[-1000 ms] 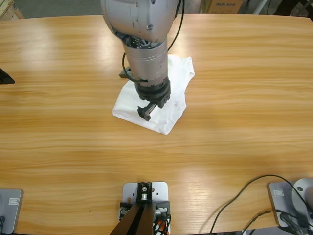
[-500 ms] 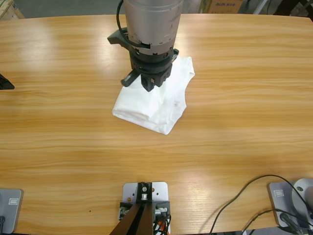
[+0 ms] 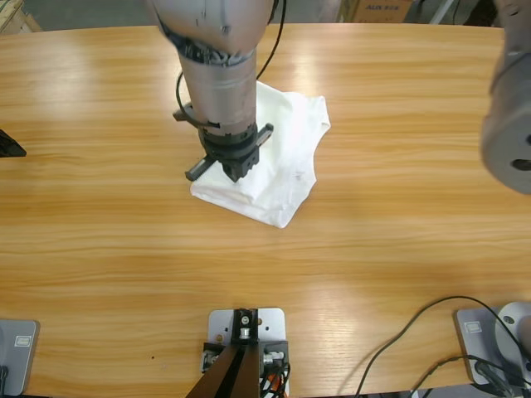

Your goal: Fold clothes

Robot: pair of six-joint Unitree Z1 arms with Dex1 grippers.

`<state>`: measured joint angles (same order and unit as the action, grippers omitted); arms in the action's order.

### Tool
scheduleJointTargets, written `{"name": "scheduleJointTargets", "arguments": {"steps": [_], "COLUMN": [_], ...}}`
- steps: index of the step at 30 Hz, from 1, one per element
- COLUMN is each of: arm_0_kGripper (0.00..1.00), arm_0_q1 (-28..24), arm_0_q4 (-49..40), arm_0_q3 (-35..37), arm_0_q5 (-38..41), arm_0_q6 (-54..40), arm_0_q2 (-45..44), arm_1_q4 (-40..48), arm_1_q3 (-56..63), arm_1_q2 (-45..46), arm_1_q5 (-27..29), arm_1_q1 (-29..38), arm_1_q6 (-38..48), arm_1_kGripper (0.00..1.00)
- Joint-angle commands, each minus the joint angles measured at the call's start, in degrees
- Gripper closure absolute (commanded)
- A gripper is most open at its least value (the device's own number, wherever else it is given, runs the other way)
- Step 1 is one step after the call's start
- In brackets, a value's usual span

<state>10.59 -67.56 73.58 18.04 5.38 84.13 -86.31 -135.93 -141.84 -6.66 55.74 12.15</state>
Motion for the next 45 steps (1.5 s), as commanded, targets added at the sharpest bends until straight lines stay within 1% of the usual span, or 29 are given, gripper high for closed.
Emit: {"name": "scheduleJointTargets", "arguments": {"steps": [1,6,12,15,17,19,20,21,22,23,24,25,27,30,34,38,43,45], "arm_0_kGripper": [0.000,0.000,0.000,0.000,0.000,0.000,0.000,0.000,0.000,0.000,0.000,0.000,0.000,0.000,0.000,0.000,0.000,0.000], "arm_0_q1": [0.6,0.5,0.8,0.8,0.9,1.0,1.1,1.2,1.3,1.4,1.4,1.4,1.4,1.4,1.5,1.5,1.5,1.5], "arm_0_q4": [0.4,0.6,0.6,0.6,0.6,0.6,0.6,0.6,0.6,0.6,0.6,0.6,0.6,0.7,1.3,2.3,3.2,3.4], "arm_0_q3": [-1.9,-1.9,-1.9,-1.9,-1.9,-1.9,-1.9,-1.9,-1.9,-1.9,-1.9,-2.0,-2.3,-3.1,-3.8,-4.7,-5.6,-5.6], "arm_0_q5": [0.9,0.8,0.9,0.9,0.9,0.9,0.9,0.9,0.9,0.9,0.9,0.9,0.9,0.9,0.9,0.9,0.9,0.9], "arm_0_q6": [-0.5,-0.5,-0.5,-0.5,-0.5,-0.5,-0.5,-0.5,-0.5,-0.5,-0.5,-0.5,-0.5,-0.5,-0.4,-0.3,-0.2,-0.3], "arm_0_q2": [0.8,0.9,1.0,0.8,0.7,0.5,0.5,0.3,0.2,0.2,0.1,0.0,-0.1,-0.1,0.1,0.3,0.6,1.0], "arm_1_q4": [4.6,8.0,8.1,7.4,4.8,1.5,0.1,-1.4,-2.9,-4.0,-4.2,-4.1,-4.1,-4.0,-2.2,-0.1,8.9,11.2], "arm_1_q3": [10.5,15.2,15.2,14.5,12.9,8.4,6.4,4.5,2.5,0.8,-0.1,-0.8,-2.4,-4.8,-5.2,-2.9,9.8,12.6], "arm_1_q2": [-2.7,-2.6,-1.0,5.1,10.4,14.6,16.1,17.0,17.2,17.2,17.2,16.8,15.1,10.8,5.8,2.3,4.5,5.4], "arm_1_q5": [-1.7,-3.6,-3.4,-1.0,2.8,5.3,5.6,5.1,4.1,3.1,1.5,-1.1,-5.0,-8.5,-10.5,-11.7,-12.8,-12.9], "arm_1_q1": [-0.3,0.3,0.3,0.4,0.1,-1.6,-3.1,-5.2,-7.5,-9.8,-12.3,-15.5,-19.8,-23.4,-24.3,-24.3,-24.4,-24.8], "arm_1_q6": [1.9,2.4,2.4,2.5,2.5,1.7,1.6,1.6,1.3,0.9,0.3,-0.1,-0.9,-2.9,-5.3,-6.7,-6.9,-6.7], "arm_1_kGripper": [1.000,1.000,1.000,1.000,1.000,1.000,0.871,0.429,0.222,0.143,0.108,0.105,0.109,0.110,0.110,0.110,0.110,0.110]}}
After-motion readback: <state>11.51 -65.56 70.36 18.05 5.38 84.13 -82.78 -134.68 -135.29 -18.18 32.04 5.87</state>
